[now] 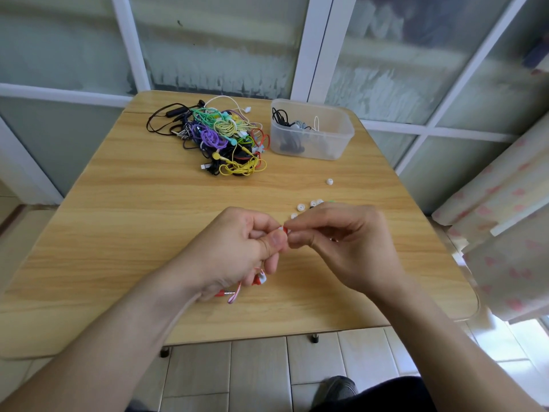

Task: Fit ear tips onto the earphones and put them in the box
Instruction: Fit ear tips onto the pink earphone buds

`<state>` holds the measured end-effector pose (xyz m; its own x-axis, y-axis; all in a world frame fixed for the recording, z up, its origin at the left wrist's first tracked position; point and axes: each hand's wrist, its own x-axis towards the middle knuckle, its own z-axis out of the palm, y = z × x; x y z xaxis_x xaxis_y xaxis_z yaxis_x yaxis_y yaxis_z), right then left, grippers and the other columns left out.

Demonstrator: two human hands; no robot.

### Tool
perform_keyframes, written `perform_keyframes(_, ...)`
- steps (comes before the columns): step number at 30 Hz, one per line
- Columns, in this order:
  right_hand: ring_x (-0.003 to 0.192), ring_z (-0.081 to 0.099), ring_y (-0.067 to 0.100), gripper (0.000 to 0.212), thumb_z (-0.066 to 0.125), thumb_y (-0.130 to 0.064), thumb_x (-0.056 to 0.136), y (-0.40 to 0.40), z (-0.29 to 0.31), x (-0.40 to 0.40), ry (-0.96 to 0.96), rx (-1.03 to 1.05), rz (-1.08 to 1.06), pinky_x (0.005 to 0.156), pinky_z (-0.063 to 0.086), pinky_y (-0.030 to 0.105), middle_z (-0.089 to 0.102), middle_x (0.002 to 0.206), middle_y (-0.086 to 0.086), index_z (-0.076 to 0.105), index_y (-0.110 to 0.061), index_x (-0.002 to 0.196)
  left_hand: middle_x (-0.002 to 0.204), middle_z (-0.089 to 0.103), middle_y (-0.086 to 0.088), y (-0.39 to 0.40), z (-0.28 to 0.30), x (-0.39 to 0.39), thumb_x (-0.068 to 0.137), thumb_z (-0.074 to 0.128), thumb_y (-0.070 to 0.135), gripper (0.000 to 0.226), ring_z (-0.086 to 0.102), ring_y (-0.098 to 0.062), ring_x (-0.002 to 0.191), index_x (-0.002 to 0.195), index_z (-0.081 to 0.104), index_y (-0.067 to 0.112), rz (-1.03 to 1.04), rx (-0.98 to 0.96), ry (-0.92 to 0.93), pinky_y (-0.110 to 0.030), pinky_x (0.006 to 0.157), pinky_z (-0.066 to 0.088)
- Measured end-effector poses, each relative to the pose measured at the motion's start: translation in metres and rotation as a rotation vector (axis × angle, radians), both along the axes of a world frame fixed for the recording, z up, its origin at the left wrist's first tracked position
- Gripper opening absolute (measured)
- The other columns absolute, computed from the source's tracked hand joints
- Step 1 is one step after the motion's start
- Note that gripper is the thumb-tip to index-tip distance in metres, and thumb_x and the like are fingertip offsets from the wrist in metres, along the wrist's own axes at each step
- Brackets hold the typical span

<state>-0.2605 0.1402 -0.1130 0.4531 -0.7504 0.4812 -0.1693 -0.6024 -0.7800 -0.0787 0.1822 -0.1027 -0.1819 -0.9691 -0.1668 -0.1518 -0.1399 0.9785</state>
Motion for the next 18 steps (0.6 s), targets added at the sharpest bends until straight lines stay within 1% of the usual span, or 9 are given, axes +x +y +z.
perform_keyframes(1,0.073,0.071,0.014,0.014,0.077,-0.004,0.08,-0.0009,-0.0001,0.001,0.034,-0.081,-0.006,0.065,0.057,0.034,0.075,0.081,-0.002,0.077,-0.012,0.091,0.054,0.056,-0.01,-0.0001,0.0003,-0.0004,0.096,0.055,0.012,0.022,0.032,-0.009,0.029,0.075,0.061,0.005,0.011,0.023,0.051,-0.013,0.034,0.028)
perform_keyframes(3,0.08,0.07,0.008,0.013,0.075,-0.006,0.083,-0.0038,-0.001,0.0024,0.087,-0.191,-0.026,0.071,0.055,0.026,0.073,0.086,-0.004,0.077,-0.01,0.095,0.054,0.054,-0.012,0.0,0.0004,-0.0015,0.096,0.054,0.013,0.023,0.03,-0.008,0.028,0.076,0.06,0.003,0.044,0.068,0.142,-0.013,0.033,0.03)
perform_keyframes(6,0.083,0.069,0.005,0.017,0.074,-0.009,0.085,-0.0053,-0.0027,0.0019,0.132,-0.216,-0.051,0.075,0.051,0.021,0.072,0.089,-0.003,0.077,-0.011,0.101,0.054,0.056,-0.012,0.0002,-0.0004,-0.0025,0.096,0.054,0.014,0.023,0.031,-0.008,0.028,0.076,0.059,0.002,0.074,0.067,0.17,-0.014,0.035,0.033)
perform_keyframes(8,0.083,0.068,0.007,0.019,0.073,-0.011,0.086,-0.004,-0.0026,0.0004,0.113,-0.152,-0.047,0.074,0.049,0.019,0.071,0.088,-0.002,0.076,-0.013,0.104,0.055,0.058,-0.011,0.0001,-0.0012,-0.0026,0.095,0.055,0.014,0.023,0.033,-0.009,0.029,0.076,0.06,0.003,0.081,0.021,0.141,-0.015,0.036,0.034)
perform_keyframes(9,0.083,0.069,0.009,0.019,0.072,-0.012,0.087,-0.003,-0.0027,-0.0001,0.09,-0.098,-0.041,0.074,0.049,0.02,0.07,0.088,-0.001,0.075,-0.014,0.106,0.055,0.06,-0.01,0.0,-0.0018,-0.0024,0.095,0.055,0.015,0.023,0.034,-0.01,0.029,0.076,0.06,0.004,0.086,-0.011,0.11,-0.015,0.036,0.034)
perform_keyframes(11,0.081,0.069,0.015,0.018,0.072,-0.012,0.087,-0.0011,-0.0027,-0.0004,0.037,0.027,-0.039,0.072,0.054,0.029,0.071,0.087,0.0,0.075,-0.015,0.104,0.056,0.062,-0.007,-0.0005,-0.0027,-0.0025,0.095,0.057,0.015,0.022,0.036,-0.011,0.03,0.075,0.062,0.007,0.093,-0.074,0.032,-0.015,0.037,0.033)
perform_keyframes(13,0.074,0.071,0.018,0.016,0.073,-0.011,0.086,0.0005,-0.0027,0.0002,-0.018,0.131,-0.053,0.071,0.058,0.037,0.073,0.083,0.001,0.075,-0.014,0.101,0.057,0.064,-0.005,-0.0014,-0.004,-0.0031,0.094,0.059,0.016,0.02,0.038,-0.013,0.03,0.076,0.063,0.011,0.093,-0.121,-0.032,-0.02,0.041,0.037)
perform_keyframes(16,0.069,0.072,0.02,0.013,0.074,-0.008,0.084,0.002,-0.0019,0.0002,-0.079,0.225,-0.048,0.071,0.059,0.035,0.075,0.08,0.003,0.074,-0.015,0.094,0.059,0.066,-0.005,-0.0026,-0.0057,-0.0036,0.094,0.059,0.017,0.019,0.04,-0.015,0.03,0.077,0.064,0.013,0.097,-0.134,-0.064,-0.029,0.046,0.041)
perform_keyframes(18,0.069,0.072,0.019,0.012,0.073,-0.005,0.084,0.0032,-0.001,-0.0003,-0.076,0.218,-0.039,0.07,0.058,0.033,0.075,0.08,0.0,0.074,-0.015,0.091,0.059,0.066,-0.004,-0.0031,-0.0067,-0.0038,0.094,0.059,0.018,0.019,0.041,-0.015,0.03,0.076,0.064,0.014,0.104,-0.13,-0.072,-0.029,0.046,0.041)
